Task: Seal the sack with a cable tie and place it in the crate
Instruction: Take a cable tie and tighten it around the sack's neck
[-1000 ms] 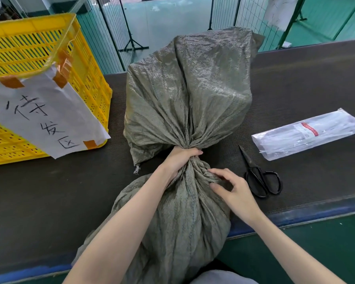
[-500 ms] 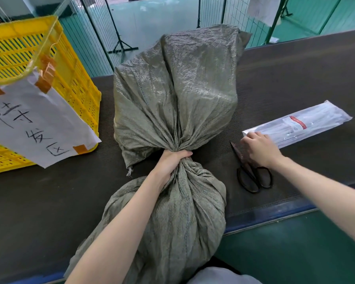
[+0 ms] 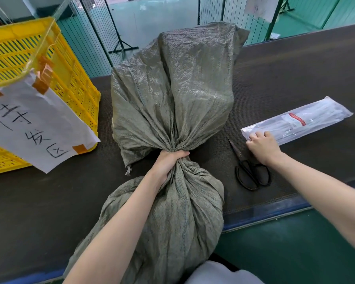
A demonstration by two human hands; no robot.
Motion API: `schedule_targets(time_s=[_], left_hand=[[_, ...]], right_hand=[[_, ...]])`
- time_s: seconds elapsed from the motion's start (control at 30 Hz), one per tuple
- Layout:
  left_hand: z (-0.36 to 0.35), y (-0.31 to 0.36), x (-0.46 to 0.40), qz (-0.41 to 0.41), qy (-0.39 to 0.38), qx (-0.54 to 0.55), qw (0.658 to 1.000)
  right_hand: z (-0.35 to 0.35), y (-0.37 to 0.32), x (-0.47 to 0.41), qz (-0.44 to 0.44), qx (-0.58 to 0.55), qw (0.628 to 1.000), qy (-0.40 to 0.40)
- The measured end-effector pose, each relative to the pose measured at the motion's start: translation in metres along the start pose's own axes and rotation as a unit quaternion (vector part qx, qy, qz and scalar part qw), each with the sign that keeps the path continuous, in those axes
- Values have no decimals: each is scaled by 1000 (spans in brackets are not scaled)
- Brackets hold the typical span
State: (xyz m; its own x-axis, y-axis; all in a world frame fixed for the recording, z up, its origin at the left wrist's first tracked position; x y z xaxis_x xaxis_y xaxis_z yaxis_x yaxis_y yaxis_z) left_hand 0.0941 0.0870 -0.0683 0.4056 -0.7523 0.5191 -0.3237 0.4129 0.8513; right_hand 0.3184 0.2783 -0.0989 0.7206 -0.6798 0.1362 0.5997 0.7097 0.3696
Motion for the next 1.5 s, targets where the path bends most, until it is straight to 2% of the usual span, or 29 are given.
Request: schedule_targets(time_s=[0.17, 0.27, 0.37, 0.47, 0.53, 0.63, 0.73, 0.83, 0.97, 1.1, 1.27, 1.5], left_hand=[[0, -1, 0, 13, -2, 9, 1000], [0, -1, 0, 16, -2, 8, 1000], [1, -1, 0, 19, -1, 2, 1000], [2, -2, 0, 17, 1, -4, 1000], [2, -2, 0, 15, 3, -6, 1000], [0, 1, 2, 7, 2, 1, 1000], [-1, 3, 5, 3, 7, 10, 1000], [-2, 4, 8, 1, 7, 23, 1000], [-4, 7, 12, 10, -9, 17, 1000], [-2, 13, 13, -4, -5, -56, 998], [2, 21, 18, -19, 8, -93, 995], [3, 18, 15, -24, 5, -77, 997]], right_hand=[[7, -2, 5, -6, -1, 1000, 10], [12, -3, 6, -13, -77, 993, 87], [27, -15, 9, -13, -185, 974, 133], [44, -32, 15, -8, -338, 924, 179], [55, -43, 21, 8, -435, 884, 169], [77, -61, 30, 36, -571, 803, 170], [92, -78, 37, 26, -647, 739, 186], [97, -93, 41, 11, -688, 705, 171], [100, -108, 42, 4, -696, 700, 162], [108, -122, 40, -31, -709, 682, 176], [115, -132, 30, -43, -673, 718, 173], [116, -127, 24, -53, -647, 747, 147]])
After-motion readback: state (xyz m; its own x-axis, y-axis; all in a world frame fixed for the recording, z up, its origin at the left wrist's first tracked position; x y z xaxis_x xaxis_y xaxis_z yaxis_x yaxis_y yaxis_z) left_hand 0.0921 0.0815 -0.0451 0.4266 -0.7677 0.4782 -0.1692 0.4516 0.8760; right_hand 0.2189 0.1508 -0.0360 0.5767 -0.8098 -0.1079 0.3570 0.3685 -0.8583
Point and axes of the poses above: each hand's wrist, its own x-axis away from the middle knuckle, its own z-axis out of the back of the hand, y = z × x, the point moved 4 cm from there along -x, towards the middle knuckle, and after that the axes turned 6 degrees about -x, right-handed, at the moved point
